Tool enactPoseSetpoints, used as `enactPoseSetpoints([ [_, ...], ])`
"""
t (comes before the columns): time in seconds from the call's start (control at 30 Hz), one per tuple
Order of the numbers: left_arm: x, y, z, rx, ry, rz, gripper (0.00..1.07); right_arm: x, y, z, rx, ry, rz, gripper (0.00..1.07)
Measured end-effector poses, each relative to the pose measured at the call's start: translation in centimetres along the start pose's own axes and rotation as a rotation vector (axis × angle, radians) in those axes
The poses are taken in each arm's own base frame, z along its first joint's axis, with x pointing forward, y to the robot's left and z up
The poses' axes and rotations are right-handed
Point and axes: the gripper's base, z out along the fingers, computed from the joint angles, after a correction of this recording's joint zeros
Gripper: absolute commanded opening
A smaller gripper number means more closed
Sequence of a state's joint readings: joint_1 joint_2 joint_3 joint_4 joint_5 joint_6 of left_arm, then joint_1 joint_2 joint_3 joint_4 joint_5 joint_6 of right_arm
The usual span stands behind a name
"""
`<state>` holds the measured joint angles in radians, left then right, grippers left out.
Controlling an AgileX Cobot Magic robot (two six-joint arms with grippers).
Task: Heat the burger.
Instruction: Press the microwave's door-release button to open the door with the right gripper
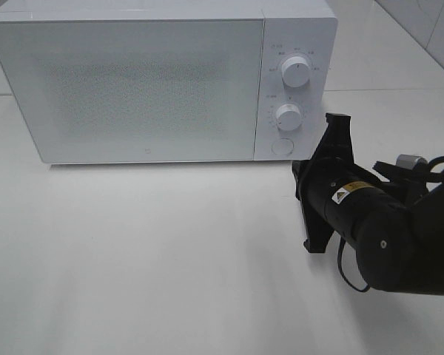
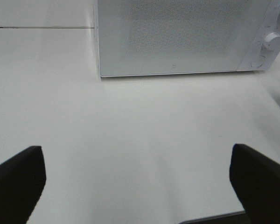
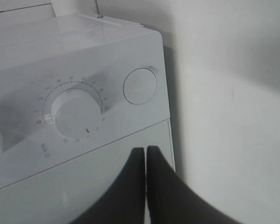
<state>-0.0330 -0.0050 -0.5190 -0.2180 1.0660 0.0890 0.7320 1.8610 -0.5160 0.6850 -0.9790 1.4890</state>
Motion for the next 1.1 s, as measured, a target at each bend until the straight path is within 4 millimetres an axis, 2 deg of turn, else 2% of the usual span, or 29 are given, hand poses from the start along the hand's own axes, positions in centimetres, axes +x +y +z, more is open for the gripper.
enactPoseSetpoints([
  [0.2, 0.0, 0.0, 0.0, 0.000, 0.000, 0.000, 1.00, -0.3, 0.2, 2.3, 0.025, -0.002, -0.007, 0.00],
  [0.4, 0.0, 0.0, 0.0, 0.000, 0.000, 0.000, 1.00, -0.5, 0.4, 3.6, 0.036, -0.002, -0.007, 0.00],
  [0.47, 0.0, 0.0, 0.0, 0.000, 0.000, 0.000, 1.00, -0.5, 0.6, 4.8, 0.040, -0.004, -0.005, 0.00],
  [0.57, 0.0, 0.0, 0.0, 0.000, 0.000, 0.000, 1.00, -0.6, 0.6, 5.1, 0.043, -0.007, -0.004, 0.00],
  [0.63, 0.0, 0.0, 0.0, 0.000, 0.000, 0.000, 1.00, -0.7, 0.6, 6.3, 0.056, -0.007, -0.006, 0.00],
  [1.1, 0.0, 0.0, 0.0, 0.000, 0.000, 0.000, 1.00, -1.3, 0.9, 9.0, 0.054, -0.024, 0.003, 0.00],
])
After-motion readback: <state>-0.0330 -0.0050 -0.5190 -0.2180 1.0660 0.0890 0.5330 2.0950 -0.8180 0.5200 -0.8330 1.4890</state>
